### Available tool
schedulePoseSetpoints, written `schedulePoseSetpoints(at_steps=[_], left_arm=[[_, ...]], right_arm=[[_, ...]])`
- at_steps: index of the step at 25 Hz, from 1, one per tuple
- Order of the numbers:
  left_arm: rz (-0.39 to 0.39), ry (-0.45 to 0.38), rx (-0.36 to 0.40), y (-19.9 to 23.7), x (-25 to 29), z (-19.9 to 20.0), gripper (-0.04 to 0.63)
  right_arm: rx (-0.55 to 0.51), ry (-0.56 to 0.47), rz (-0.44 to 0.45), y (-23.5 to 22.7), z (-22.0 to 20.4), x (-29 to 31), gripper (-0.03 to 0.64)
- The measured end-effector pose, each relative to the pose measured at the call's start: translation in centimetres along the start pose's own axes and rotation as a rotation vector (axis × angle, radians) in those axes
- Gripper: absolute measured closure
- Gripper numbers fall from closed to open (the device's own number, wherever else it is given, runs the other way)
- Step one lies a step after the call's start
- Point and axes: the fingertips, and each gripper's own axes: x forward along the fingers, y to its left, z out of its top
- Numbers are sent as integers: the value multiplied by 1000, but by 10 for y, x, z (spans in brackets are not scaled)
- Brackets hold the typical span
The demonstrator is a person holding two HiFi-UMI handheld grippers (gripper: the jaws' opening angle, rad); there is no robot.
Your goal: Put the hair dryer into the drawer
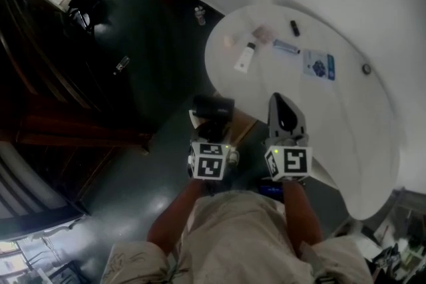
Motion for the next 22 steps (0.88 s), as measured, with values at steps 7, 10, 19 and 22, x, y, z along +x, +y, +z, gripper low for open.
schedulePoseSetpoints(at_steps=[7,10,19,22], left_arm=[[-47,136,34,4,19,-42,334],[-64,200,60,8,29,-59,334],[-143,353,154,2,52,-97,334],[-159,372,154,2,64,-100,334]], right_arm=[[-7,24,2,5,-8,5,614],[-12,33,0,6,-12,6,614],[-18,52,-43,5,-14,4,614],[-25,60,-60,2,-17,3,614]])
